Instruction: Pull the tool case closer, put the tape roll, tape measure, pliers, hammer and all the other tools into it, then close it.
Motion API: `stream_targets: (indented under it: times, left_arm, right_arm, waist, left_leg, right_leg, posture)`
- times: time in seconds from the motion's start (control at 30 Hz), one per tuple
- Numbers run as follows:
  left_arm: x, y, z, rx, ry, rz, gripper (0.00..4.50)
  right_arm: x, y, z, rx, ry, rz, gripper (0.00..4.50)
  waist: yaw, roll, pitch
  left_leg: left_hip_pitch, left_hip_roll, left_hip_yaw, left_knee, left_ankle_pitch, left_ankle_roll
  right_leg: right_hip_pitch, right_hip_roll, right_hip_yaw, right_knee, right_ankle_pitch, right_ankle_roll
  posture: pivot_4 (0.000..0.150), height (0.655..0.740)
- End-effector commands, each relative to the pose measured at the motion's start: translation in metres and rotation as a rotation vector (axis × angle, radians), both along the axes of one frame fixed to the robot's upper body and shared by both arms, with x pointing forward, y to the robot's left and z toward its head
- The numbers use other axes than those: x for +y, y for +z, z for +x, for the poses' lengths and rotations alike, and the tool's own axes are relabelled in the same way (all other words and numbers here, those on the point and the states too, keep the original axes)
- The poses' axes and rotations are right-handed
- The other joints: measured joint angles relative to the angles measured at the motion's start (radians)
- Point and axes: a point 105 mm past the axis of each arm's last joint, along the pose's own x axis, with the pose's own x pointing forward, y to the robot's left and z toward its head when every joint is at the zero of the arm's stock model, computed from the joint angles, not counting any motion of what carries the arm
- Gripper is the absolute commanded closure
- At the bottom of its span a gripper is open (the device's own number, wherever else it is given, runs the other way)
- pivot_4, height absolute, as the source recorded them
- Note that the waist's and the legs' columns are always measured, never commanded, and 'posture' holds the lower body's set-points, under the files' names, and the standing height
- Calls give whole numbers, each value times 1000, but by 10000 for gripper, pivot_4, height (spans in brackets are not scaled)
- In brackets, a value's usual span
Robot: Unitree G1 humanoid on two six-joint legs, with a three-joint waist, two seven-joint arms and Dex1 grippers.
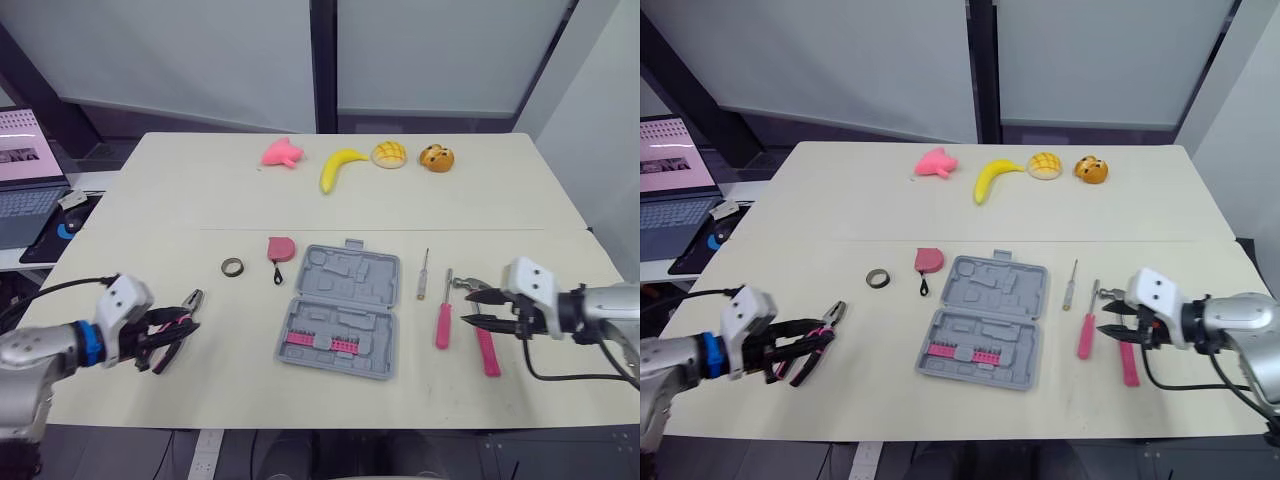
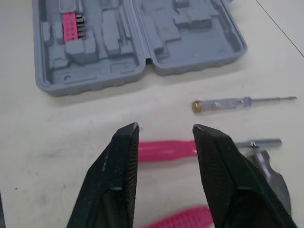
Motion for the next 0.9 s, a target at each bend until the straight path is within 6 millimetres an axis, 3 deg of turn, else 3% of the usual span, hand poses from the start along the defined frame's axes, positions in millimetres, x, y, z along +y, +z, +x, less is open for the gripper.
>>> stream_targets:
  times: [0.03,0.07,0.23,0.6,0.9]
  left_arm:
    - [-17,-11,14,18,-78,28,42280]
    - [-21,-14,20,16,-91,34,44993]
    - [-40,-25,43,5,-150,62,45000]
    - [-65,-44,80,-27,-165,88,45000]
    - [-82,-53,90,-25,-187,97,45000]
  right_arm:
    - [18,-5,8,-39,22,-36,34562]
    - [23,-8,11,-43,26,-43,36438]
    - [40,-25,23,-55,50,-86,44849]
    - [60,-46,48,-76,33,-134,44849]
    - [67,-55,59,-71,38,-157,44849]
  waist:
    - [0,0,0]
    - [0,0,0]
    - [-4,-1,1]
    - [-7,-1,1]
    - [-15,-2,1]
  left_leg:
    - [0,0,0,0,0,0]
    - [0,-1,0,1,0,0]
    - [-5,-1,0,9,0,0]
    - [-6,-1,1,12,0,0]
    - [-7,-1,1,12,0,0]
  right_leg:
    - [0,0,0,1,0,0]
    - [-1,0,0,2,0,0]
    - [-7,0,0,10,0,0]
    - [-8,0,0,12,0,0]
    - [-10,0,0,14,0,0]
  posture:
    - [1500,7193]
    - [1500,7193]
    - [1500,7193]
    - [1500,7193]
    - [1500,7193]
